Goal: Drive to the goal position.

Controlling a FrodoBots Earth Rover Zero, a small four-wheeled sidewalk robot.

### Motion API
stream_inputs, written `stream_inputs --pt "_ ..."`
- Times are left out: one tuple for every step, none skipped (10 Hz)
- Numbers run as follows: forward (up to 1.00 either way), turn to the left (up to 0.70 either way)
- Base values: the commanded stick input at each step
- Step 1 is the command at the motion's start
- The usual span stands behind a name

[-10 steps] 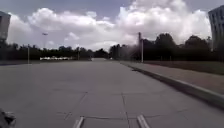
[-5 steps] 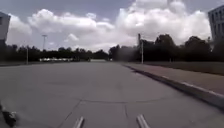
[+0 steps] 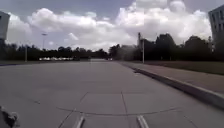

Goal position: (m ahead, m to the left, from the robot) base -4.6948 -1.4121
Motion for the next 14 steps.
stream_inputs --pt "0.69 0.00" --pt "0.69 0.00" --pt "0.69 0.00" --pt "0.69 0.00" --pt "0.70 0.00" --pt "0.70 0.00" --pt "0.70 0.00" --pt "0.70 0.00" --pt "0.70 0.00" --pt "0.70 0.00" --pt "0.70 0.00" --pt "0.70 0.00" --pt "0.70 0.00" --pt "0.70 0.00"
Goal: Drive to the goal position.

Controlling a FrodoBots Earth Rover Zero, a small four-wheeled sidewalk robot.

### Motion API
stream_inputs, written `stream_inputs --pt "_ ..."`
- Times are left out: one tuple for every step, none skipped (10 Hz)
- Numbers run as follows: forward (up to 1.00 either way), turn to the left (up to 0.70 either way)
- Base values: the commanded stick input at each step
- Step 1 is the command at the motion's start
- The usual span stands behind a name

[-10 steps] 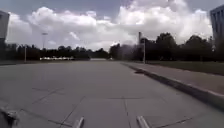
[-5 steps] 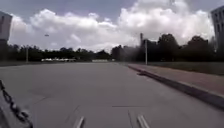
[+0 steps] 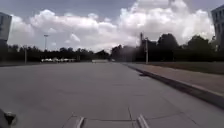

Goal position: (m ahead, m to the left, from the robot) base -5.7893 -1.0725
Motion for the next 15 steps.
stream_inputs --pt "0.70 0.00" --pt "0.70 0.00" --pt "0.70 0.00" --pt "0.70 0.00" --pt "0.70 0.00" --pt "0.70 0.00" --pt "0.70 0.00" --pt "0.70 0.00" --pt "0.70 0.00" --pt "0.70 0.00" --pt "0.70 0.00" --pt "0.70 0.00" --pt "0.70 0.00" --pt "0.70 0.00" --pt "0.70 0.00"
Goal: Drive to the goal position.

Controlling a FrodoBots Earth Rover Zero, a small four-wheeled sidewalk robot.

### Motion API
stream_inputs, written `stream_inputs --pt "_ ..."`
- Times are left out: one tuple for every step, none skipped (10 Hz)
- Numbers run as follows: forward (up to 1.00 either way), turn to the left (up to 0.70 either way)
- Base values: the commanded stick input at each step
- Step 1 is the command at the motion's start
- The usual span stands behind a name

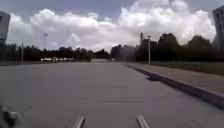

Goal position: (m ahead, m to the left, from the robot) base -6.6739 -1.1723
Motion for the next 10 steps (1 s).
stream_inputs --pt "0.70 0.00" --pt "0.70 0.00" --pt "0.70 0.00" --pt "0.70 0.00" --pt "0.70 0.00" --pt "0.70 0.00" --pt "0.70 0.00" --pt "0.70 0.00" --pt "0.70 0.00" --pt "0.70 0.00"
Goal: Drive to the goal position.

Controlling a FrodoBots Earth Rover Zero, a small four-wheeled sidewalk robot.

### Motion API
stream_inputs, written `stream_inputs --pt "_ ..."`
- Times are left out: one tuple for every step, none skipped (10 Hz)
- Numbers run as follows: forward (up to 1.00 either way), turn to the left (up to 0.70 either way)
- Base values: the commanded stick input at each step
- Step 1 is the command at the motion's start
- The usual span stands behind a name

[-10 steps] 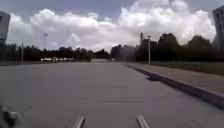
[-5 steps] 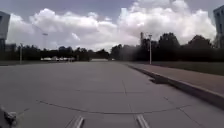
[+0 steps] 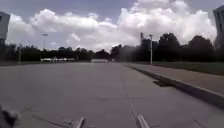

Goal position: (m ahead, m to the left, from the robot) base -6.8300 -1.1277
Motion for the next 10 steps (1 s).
stream_inputs --pt "0.70 0.00" --pt "0.70 0.00" --pt "0.70 0.00" --pt "0.70 0.00" --pt "0.70 0.00" --pt "0.70 0.00" --pt "0.70 0.00" --pt "0.70 0.00" --pt "0.70 0.00" --pt "0.70 0.00"
